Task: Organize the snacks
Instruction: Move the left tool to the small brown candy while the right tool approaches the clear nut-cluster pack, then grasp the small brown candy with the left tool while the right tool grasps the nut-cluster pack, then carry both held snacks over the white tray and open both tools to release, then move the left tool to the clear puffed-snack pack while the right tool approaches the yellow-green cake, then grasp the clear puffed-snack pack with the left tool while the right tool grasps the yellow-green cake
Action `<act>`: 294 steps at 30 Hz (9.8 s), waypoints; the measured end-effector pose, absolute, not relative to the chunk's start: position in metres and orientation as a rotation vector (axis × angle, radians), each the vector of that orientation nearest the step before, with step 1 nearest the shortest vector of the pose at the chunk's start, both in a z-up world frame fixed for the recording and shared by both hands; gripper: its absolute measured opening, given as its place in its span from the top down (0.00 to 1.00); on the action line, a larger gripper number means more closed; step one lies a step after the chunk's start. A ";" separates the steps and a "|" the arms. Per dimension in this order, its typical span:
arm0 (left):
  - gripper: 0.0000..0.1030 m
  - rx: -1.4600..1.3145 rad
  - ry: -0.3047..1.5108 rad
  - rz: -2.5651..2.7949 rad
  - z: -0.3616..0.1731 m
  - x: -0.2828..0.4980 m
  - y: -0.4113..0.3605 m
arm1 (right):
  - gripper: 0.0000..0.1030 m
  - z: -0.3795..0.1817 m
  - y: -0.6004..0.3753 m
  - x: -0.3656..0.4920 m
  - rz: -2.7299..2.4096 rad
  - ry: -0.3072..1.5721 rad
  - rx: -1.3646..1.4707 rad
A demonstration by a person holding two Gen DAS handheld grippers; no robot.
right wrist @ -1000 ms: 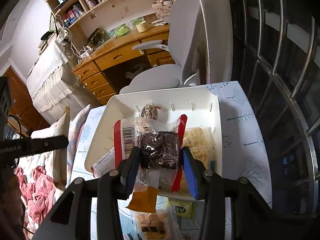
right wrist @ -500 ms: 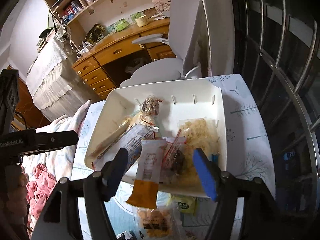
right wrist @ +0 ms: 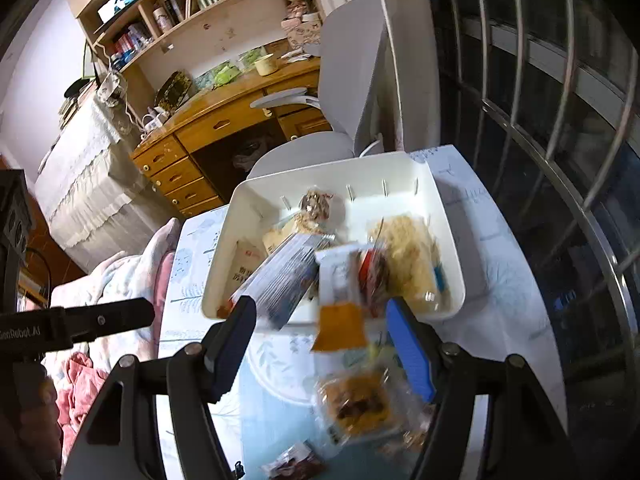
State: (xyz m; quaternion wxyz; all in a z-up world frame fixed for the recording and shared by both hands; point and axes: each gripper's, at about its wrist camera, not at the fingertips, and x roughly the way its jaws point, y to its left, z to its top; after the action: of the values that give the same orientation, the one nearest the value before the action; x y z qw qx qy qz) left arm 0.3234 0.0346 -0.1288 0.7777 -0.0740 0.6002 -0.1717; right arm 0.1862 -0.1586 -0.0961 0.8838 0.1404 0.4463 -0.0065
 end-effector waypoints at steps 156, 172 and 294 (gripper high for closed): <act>0.86 -0.361 1.221 -0.120 -0.067 0.315 0.016 | 0.50 -0.096 -0.191 0.208 0.286 0.699 -0.009; 0.69 -0.272 1.345 -0.305 -0.132 0.405 -0.028 | 0.44 -0.131 -0.198 0.270 0.088 0.867 0.121; 0.18 0.616 1.443 -0.668 -0.317 0.256 -0.159 | 0.30 -0.255 -0.274 0.148 0.104 1.092 0.298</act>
State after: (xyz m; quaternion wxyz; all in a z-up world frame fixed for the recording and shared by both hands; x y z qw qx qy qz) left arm 0.2558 -0.1590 -0.3173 0.6581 0.2718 0.6372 -0.2949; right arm 0.1475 -0.2743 -0.2552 0.8428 0.1412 0.5170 0.0491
